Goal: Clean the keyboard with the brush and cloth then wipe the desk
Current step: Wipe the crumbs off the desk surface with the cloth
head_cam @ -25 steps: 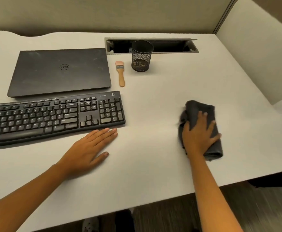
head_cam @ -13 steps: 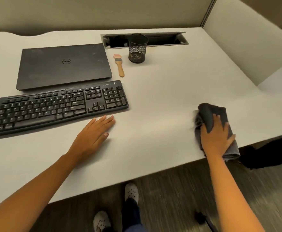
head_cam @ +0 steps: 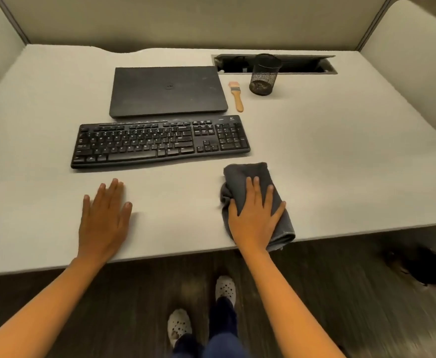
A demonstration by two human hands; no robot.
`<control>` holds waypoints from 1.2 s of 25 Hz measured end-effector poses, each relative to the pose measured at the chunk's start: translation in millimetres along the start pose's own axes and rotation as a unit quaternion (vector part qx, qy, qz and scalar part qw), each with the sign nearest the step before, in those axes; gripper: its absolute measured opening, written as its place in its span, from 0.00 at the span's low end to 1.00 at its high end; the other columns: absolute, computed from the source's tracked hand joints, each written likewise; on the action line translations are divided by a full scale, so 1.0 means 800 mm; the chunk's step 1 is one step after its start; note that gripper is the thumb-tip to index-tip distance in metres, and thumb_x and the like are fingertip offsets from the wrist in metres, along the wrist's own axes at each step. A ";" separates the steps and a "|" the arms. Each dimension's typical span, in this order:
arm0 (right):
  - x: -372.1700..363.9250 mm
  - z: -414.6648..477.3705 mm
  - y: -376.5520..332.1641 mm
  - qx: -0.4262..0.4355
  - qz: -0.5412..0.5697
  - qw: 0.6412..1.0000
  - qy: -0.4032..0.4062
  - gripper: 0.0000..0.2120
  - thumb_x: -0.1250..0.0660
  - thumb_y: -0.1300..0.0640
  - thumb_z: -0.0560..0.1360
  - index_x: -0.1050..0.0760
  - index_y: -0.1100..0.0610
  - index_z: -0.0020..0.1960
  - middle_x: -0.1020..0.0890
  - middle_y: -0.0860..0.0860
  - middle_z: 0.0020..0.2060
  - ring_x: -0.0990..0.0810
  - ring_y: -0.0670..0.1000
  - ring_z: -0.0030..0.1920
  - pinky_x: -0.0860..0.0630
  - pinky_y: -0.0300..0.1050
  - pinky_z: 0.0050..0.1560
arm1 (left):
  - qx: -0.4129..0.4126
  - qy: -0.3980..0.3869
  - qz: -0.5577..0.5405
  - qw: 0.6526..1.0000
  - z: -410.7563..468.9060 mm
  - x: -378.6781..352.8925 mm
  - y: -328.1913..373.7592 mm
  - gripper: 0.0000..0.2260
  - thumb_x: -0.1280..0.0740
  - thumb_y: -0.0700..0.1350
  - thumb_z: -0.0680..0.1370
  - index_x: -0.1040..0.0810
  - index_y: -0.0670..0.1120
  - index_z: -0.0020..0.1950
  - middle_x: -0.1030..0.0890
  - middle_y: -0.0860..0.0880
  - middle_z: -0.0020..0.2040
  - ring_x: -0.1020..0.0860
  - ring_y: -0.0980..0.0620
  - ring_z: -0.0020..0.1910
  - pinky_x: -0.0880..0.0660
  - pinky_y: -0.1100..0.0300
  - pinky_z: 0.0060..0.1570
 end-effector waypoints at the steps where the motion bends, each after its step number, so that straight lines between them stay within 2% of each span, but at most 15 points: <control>1: -0.008 -0.017 -0.032 0.024 0.003 1.000 -0.001 0.33 0.44 0.41 0.77 0.45 0.52 0.78 0.41 0.50 0.77 0.47 0.58 0.77 0.53 0.69 0.72 | 0.023 0.002 0.017 1.000 -0.012 0.009 -0.027 0.32 0.60 0.59 0.80 0.45 0.44 0.80 0.46 0.47 0.80 0.49 0.46 0.79 0.59 0.48 0.75; 5: -0.042 -0.082 -0.157 0.120 0.027 0.992 -0.040 0.34 0.52 0.40 0.75 0.43 0.53 0.77 0.41 0.50 0.77 0.47 0.58 0.77 0.51 0.69 0.72 | 0.142 0.013 0.061 0.988 -0.053 0.042 -0.132 0.24 0.52 0.49 0.84 0.42 0.41 0.78 0.42 0.42 0.79 0.43 0.40 0.77 0.48 0.38 0.73; 9: -0.073 -0.106 -0.254 0.175 0.037 0.981 -0.078 0.35 0.46 0.40 0.75 0.45 0.54 0.78 0.44 0.51 0.77 0.50 0.59 0.77 0.54 0.70 0.72 | 0.213 0.034 0.078 0.973 -0.075 0.064 -0.189 0.22 0.48 0.45 0.83 0.39 0.38 0.76 0.37 0.38 0.76 0.36 0.35 0.73 0.40 0.34 0.69; 11: -0.085 -0.113 -0.301 0.215 0.052 0.969 -0.111 0.35 0.42 0.42 0.76 0.46 0.54 0.78 0.46 0.51 0.78 0.53 0.59 0.78 0.56 0.69 0.72 | 0.231 0.048 0.062 0.970 -0.078 0.065 -0.193 0.23 0.50 0.46 0.84 0.41 0.39 0.77 0.39 0.39 0.77 0.39 0.37 0.75 0.44 0.38 0.71; 15: -0.105 -0.125 -0.397 0.336 0.063 0.921 -0.187 0.32 0.45 0.41 0.79 0.49 0.51 0.78 0.49 0.50 0.78 0.59 0.57 0.77 0.62 0.67 0.72 | 0.256 0.116 -0.048 0.958 -0.076 0.065 -0.200 0.21 0.53 0.43 0.85 0.44 0.45 0.79 0.40 0.44 0.78 0.43 0.45 0.77 0.53 0.50 0.75; 17: -0.112 -0.127 -0.427 0.436 0.039 0.873 -0.213 0.30 0.44 0.40 0.79 0.47 0.47 0.78 0.47 0.47 0.78 0.57 0.55 0.78 0.60 0.67 0.72 | 0.282 0.178 -0.206 0.920 -0.077 0.068 -0.214 0.21 0.52 0.46 0.85 0.40 0.51 0.78 0.35 0.47 0.77 0.39 0.48 0.76 0.50 0.54 0.76; 19: -0.114 -0.127 -0.432 0.540 0.013 0.811 -0.223 0.29 0.41 0.41 0.78 0.45 0.43 0.77 0.45 0.44 0.77 0.55 0.54 0.78 0.60 0.66 0.73 | 0.305 0.248 -0.412 0.822 -0.080 0.072 -0.219 0.21 0.49 0.56 0.82 0.35 0.57 0.75 0.33 0.53 0.75 0.35 0.54 0.73 0.43 0.53 0.76; 20: -0.112 -0.126 -0.423 0.580 0.018 0.783 -0.222 0.29 0.40 0.43 0.78 0.44 0.41 0.76 0.44 0.43 0.77 0.53 0.53 0.78 0.60 0.65 0.73 | 0.311 0.274 -0.463 0.783 -0.080 0.073 -0.220 0.23 0.48 0.59 0.80 0.35 0.58 0.75 0.33 0.55 0.75 0.35 0.57 0.73 0.42 0.53 0.76; 21: -0.106 -0.126 -0.406 0.609 0.032 0.761 -0.220 0.29 0.38 0.45 0.77 0.43 0.41 0.76 0.43 0.42 0.77 0.52 0.52 0.78 0.59 0.64 0.74 | 0.314 0.282 -0.471 0.774 -0.079 0.075 -0.220 0.25 0.48 0.60 0.80 0.35 0.56 0.75 0.34 0.57 0.75 0.37 0.58 0.74 0.44 0.53 0.76; 22: -0.098 -0.126 -0.383 0.623 0.051 0.749 -0.219 0.29 0.38 0.46 0.77 0.43 0.40 0.75 0.42 0.41 0.76 0.51 0.52 0.78 0.59 0.63 0.74 | 0.315 0.273 -0.447 0.792 -0.075 0.077 -0.220 0.25 0.49 0.58 0.81 0.37 0.54 0.77 0.36 0.57 0.76 0.40 0.58 0.76 0.48 0.53 0.77; 24: -0.077 -0.117 -0.319 0.596 0.078 0.768 -0.221 0.30 0.37 0.48 0.75 0.41 0.39 0.75 0.41 0.40 0.76 0.50 0.50 0.77 0.58 0.61 0.75 | 0.320 0.201 -0.288 0.880 -0.065 0.078 -0.219 0.21 0.53 0.47 0.85 0.41 0.49 0.79 0.42 0.52 0.79 0.47 0.53 0.78 0.55 0.53 0.78; 25: -0.067 -0.103 -0.281 0.556 0.079 0.800 -0.213 0.31 0.37 0.48 0.74 0.41 0.39 0.74 0.41 0.39 0.76 0.50 0.50 0.77 0.57 0.61 0.75 | 0.318 0.150 -0.179 0.919 -0.061 0.075 -0.218 0.22 0.53 0.40 0.85 0.44 0.46 0.79 0.45 0.49 0.80 0.49 0.49 0.79 0.56 0.51 0.77; 26: -0.058 -0.084 -0.241 0.504 0.071 0.839 -0.192 0.31 0.38 0.47 0.72 0.41 0.38 0.74 0.41 0.39 0.75 0.49 0.49 0.77 0.54 0.61 0.75 | 0.311 0.110 -0.087 0.940 -0.058 0.070 -0.217 0.23 0.52 0.36 0.84 0.46 0.43 0.79 0.46 0.45 0.80 0.49 0.45 0.79 0.55 0.49 0.77; 28: -0.037 -0.041 -0.157 0.356 0.036 0.926 -0.120 0.31 0.42 0.45 0.71 0.41 0.39 0.74 0.40 0.39 0.75 0.46 0.51 0.77 0.49 0.63 0.73 | 0.309 0.078 0.003 0.948 -0.055 0.064 -0.213 0.23 0.50 0.37 0.83 0.47 0.40 0.79 0.46 0.43 0.80 0.48 0.41 0.78 0.52 0.43 0.76; 30: -0.016 -0.007 -0.078 0.160 0.023 0.985 -0.058 0.29 0.42 0.45 0.75 0.42 0.43 0.75 0.39 0.43 0.76 0.45 0.53 0.77 0.49 0.64 0.73 | 0.314 0.079 0.021 0.946 -0.055 0.059 -0.209 0.23 0.52 0.44 0.84 0.47 0.41 0.79 0.46 0.44 0.80 0.48 0.42 0.78 0.53 0.43 0.75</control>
Point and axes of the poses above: each hand's wrist, its own z-axis towards the middle knuckle, its own x-axis out of the back of the hand, y = z × x, the point moved 4 cm from there along z, towards the middle knuckle
